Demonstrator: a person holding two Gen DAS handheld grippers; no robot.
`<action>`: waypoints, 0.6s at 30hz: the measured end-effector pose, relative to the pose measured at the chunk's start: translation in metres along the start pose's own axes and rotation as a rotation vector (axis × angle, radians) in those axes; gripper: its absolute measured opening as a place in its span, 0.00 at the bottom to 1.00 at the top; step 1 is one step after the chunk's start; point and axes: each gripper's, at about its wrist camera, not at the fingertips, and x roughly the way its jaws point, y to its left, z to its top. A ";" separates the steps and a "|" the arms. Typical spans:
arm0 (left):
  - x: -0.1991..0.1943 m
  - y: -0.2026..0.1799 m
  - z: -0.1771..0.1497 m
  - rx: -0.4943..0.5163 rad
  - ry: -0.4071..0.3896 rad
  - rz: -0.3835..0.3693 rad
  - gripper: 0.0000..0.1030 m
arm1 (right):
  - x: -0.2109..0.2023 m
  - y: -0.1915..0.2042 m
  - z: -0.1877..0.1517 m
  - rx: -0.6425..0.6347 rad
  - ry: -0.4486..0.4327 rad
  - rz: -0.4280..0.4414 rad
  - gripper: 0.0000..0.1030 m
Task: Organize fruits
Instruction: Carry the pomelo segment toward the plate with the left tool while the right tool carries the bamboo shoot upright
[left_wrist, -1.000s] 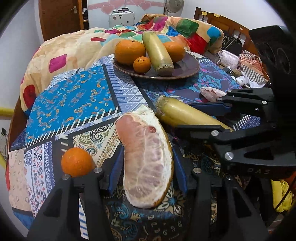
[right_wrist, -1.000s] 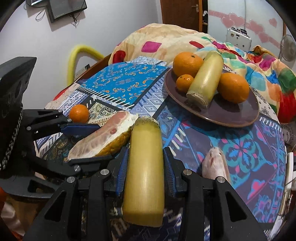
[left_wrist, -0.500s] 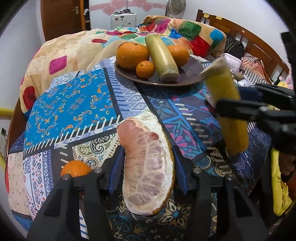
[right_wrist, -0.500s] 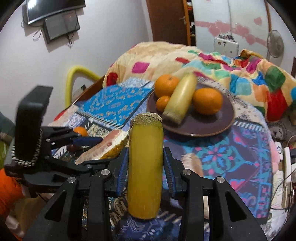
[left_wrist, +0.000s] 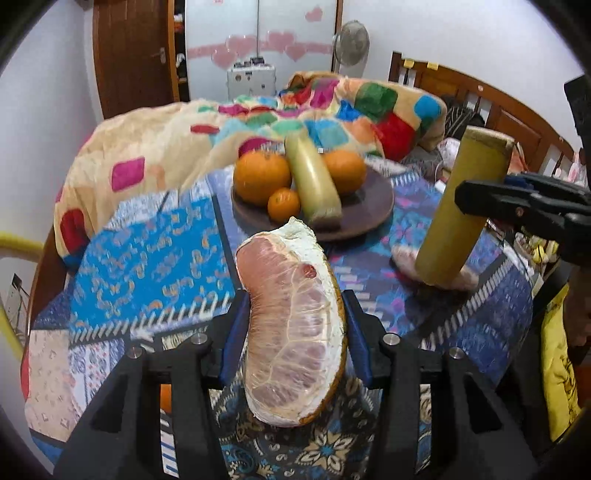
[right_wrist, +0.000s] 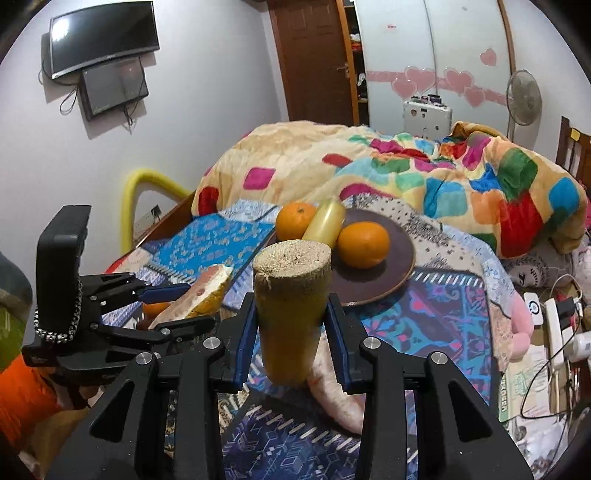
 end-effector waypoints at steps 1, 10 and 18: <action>-0.002 0.000 0.004 0.000 -0.012 0.000 0.48 | -0.002 -0.001 0.002 -0.003 -0.014 -0.017 0.32; 0.002 0.003 0.041 -0.031 -0.082 -0.009 0.47 | 0.007 -0.024 0.019 0.015 -0.041 -0.057 0.32; 0.027 0.007 0.067 -0.049 -0.089 -0.021 0.48 | 0.036 -0.038 0.031 0.030 -0.016 -0.063 0.32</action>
